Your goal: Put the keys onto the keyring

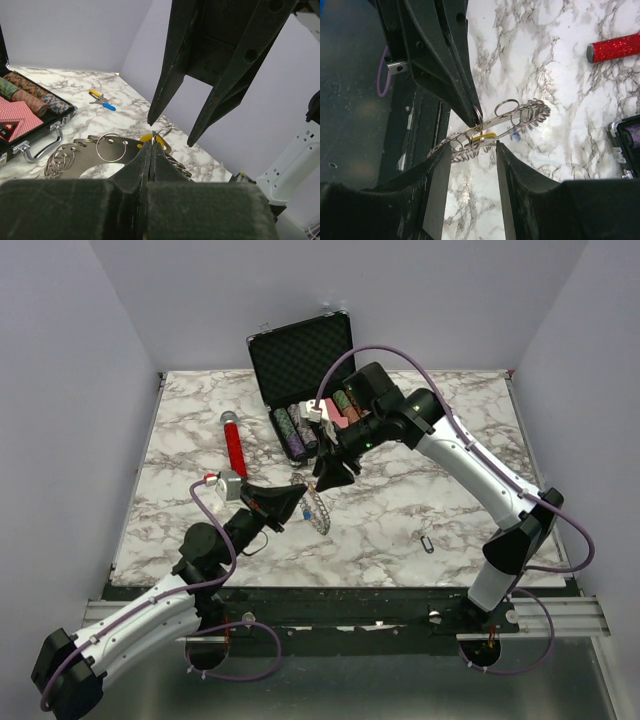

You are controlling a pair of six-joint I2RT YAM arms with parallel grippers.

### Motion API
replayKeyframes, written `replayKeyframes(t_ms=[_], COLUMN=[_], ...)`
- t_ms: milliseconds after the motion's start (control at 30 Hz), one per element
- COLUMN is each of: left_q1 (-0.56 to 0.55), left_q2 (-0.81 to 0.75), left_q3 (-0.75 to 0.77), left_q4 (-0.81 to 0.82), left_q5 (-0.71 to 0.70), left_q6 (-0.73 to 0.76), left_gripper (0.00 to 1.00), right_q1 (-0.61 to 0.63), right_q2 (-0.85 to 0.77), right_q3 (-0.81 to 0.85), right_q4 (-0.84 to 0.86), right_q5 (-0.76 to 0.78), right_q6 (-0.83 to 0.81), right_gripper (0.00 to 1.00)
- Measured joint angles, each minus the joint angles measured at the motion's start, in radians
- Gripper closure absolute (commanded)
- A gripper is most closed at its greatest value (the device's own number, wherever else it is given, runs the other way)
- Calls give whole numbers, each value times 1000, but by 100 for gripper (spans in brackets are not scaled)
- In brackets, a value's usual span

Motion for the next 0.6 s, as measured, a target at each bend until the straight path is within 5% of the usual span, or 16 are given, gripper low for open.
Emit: replayKeyframes(t_ms=[267, 600], left_q1=[0, 0], left_q2=[6, 18], left_q3=[-31, -38], left_q4=[52, 102], left_q5=[-52, -81], left_q6=[-71, -111], left_gripper=[100, 100], right_q1=[13, 28], right_q2=[35, 50], right_q3=[56, 66], right_q4=[9, 10], right_q5=[13, 32], right_q6=[5, 18], right_gripper=[60, 93])
